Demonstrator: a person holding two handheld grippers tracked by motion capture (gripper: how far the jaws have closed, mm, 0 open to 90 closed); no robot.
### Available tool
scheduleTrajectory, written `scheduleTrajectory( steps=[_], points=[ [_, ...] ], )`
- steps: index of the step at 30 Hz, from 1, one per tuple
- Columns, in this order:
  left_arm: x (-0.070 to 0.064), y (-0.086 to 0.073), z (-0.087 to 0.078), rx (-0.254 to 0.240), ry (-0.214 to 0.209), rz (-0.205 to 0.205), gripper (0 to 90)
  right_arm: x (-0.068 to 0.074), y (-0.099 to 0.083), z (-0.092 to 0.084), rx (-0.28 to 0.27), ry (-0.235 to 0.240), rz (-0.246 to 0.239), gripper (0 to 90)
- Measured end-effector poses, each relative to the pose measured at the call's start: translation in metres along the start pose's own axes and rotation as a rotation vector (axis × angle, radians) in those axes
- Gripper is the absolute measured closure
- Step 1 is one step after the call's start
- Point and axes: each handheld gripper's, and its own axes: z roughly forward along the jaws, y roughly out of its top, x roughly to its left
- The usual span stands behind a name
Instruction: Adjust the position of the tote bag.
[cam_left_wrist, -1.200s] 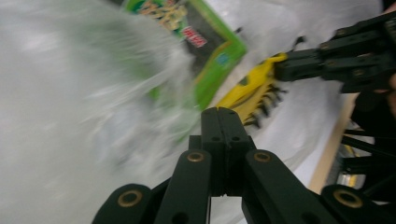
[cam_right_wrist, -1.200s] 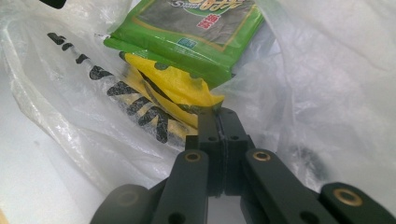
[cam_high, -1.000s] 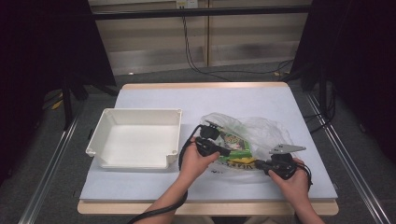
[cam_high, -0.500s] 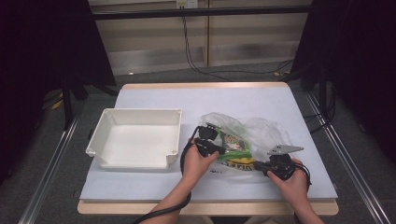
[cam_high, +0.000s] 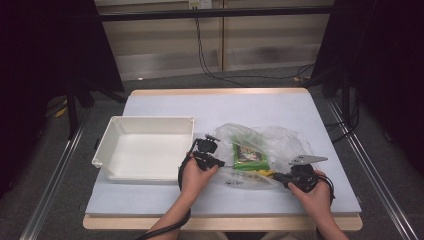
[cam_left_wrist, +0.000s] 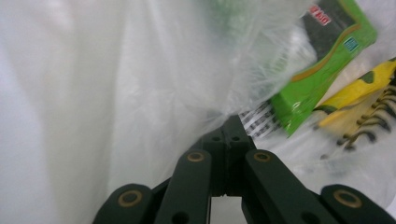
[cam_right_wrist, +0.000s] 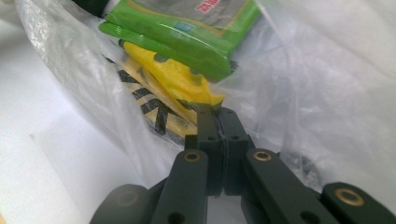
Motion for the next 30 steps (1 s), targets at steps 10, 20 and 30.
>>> scheduleTrajectory(
  steps=[10, 20, 30],
  points=[
    [-0.006, 0.001, -0.005, -0.03, -0.045, 0.005, 90.0, 0.003, 0.003, -0.007, -0.018, 0.002, 0.012, 83.8],
    [-0.029, 0.008, -0.016, -0.053, -0.117, 0.052, 87.6, 0.016, 0.017, -0.017, -0.036, 0.005, -0.034, 75.0],
    [-0.054, 0.013, -0.004, -0.098, -0.182, 0.104, 79.5, 0.016, 0.034, -0.016, -0.083, 0.004, -0.05, 90.0]
  ],
)
